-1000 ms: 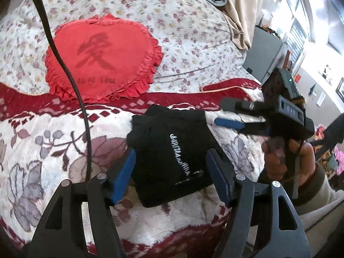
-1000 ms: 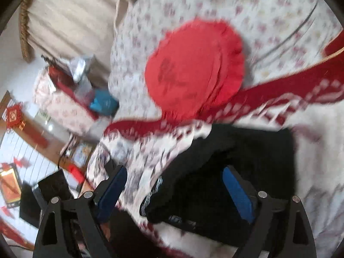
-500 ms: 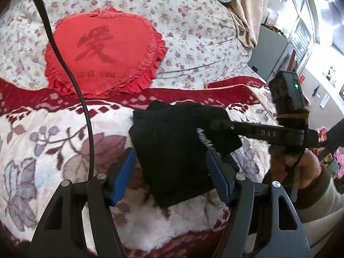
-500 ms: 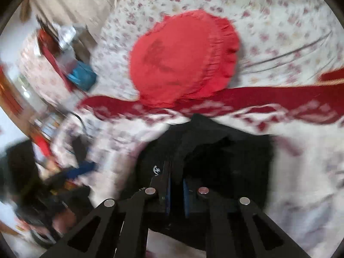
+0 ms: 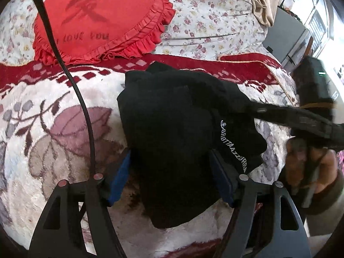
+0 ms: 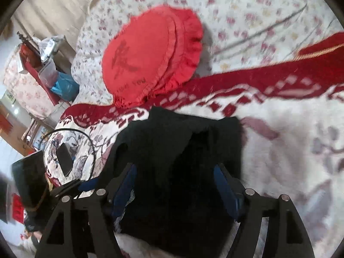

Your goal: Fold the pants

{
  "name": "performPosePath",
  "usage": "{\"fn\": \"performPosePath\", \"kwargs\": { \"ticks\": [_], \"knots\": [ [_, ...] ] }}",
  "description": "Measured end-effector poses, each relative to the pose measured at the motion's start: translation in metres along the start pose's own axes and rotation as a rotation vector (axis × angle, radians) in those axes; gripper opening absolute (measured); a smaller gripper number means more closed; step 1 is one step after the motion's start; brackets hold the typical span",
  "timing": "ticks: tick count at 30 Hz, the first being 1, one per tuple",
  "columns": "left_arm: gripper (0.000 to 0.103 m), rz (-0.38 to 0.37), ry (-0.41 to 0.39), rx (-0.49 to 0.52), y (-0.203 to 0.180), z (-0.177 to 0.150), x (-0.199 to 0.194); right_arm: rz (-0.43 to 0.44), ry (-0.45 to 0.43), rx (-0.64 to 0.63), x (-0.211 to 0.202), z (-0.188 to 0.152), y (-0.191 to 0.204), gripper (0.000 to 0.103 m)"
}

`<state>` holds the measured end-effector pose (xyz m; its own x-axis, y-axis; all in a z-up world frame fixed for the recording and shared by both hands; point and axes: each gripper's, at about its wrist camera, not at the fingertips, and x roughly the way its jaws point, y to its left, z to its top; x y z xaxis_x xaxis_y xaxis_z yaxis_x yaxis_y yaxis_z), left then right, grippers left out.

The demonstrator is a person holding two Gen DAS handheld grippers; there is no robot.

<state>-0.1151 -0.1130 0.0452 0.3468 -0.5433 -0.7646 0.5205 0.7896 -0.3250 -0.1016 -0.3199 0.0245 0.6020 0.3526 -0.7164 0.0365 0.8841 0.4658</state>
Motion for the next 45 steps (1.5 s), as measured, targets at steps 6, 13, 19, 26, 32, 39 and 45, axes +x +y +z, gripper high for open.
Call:
{"fn": "performPosePath", "kwargs": {
  "ticks": [6,13,19,26,32,39,45],
  "knots": [
    [0.072,0.025,-0.009,0.006,-0.005,0.004,-0.005,0.016,-0.037,-0.032,0.001,-0.002,0.013,0.019],
    [0.072,0.067,-0.076,0.013,-0.024,0.023,-0.019,-0.084,-0.130,-0.115,-0.048,0.009,0.021,0.018],
    [0.072,0.109,0.000,-0.022,-0.021,0.022,0.018,-0.196,-0.004,-0.071,-0.009,0.001,-0.013,0.035],
    [0.072,0.144,-0.021,-0.011,-0.023,0.028,0.008,-0.206,-0.082,-0.037,-0.052,0.006,-0.017,0.049],
    [0.072,0.185,-0.061,-0.002,-0.025,0.045,0.004,-0.149,-0.157,-0.120,-0.070,0.017,0.006,0.049],
    [0.072,0.212,-0.024,0.004,-0.024,0.056,0.031,-0.177,-0.070,-0.179,-0.016,0.024,0.016,0.046],
    [0.077,0.198,0.010,-0.016,-0.022,0.063,0.057,-0.194,-0.022,-0.090,0.018,0.029,-0.017,0.047]
  ]
}}
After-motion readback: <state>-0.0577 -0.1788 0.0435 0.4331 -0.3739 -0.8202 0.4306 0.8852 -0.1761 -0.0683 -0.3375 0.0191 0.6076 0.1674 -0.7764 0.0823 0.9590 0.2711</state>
